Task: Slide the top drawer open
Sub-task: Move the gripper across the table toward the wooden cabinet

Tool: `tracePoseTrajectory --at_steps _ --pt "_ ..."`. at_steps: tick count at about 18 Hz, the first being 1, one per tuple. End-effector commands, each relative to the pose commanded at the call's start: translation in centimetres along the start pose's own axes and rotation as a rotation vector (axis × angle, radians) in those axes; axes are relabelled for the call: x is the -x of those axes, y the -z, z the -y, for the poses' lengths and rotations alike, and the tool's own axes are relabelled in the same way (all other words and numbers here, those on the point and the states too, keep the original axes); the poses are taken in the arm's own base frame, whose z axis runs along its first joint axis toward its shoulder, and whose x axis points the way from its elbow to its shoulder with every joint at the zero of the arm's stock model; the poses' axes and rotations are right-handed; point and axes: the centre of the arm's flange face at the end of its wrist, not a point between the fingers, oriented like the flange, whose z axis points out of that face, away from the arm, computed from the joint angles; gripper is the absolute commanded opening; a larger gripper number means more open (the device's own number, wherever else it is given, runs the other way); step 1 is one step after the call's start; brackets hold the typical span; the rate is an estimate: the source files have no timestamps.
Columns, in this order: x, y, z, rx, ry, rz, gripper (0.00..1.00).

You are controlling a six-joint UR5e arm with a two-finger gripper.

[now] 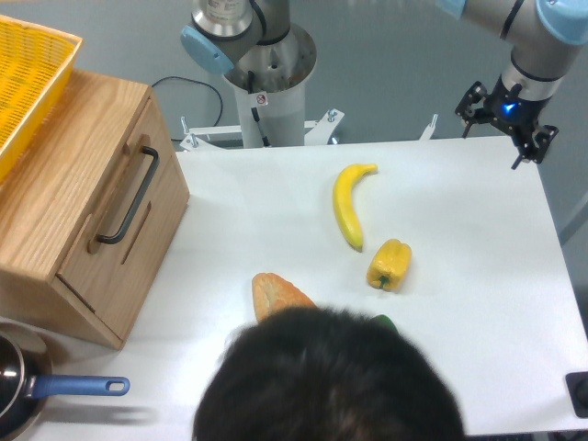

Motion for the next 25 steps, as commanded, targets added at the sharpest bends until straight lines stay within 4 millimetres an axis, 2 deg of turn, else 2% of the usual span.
tracePoseTrajectory --at_steps 7,10,12,16,20,23,25 --pt "-0.2 0.0 0.6 -0.01 -0.011 0.002 1.0" --pt "0.0 -0.7 0.3 -0.021 -0.001 -0.014 1.0" --pt "-0.6 -1.7 0.7 -0.019 0.0 -0.031 1.0" --pt "-1.0 -1.8 1.2 -0.023 0.023 -0.039 1.0" --pt "-2.2 -2.0 4.1 -0.023 0.143 -0.061 1.0" --pt "-3.8 -1.0 6.4 -0.029 0.21 -0.085 1.0" --pt "-5.5 0.3 7.5 -0.075 0.241 -0.129 1.0"
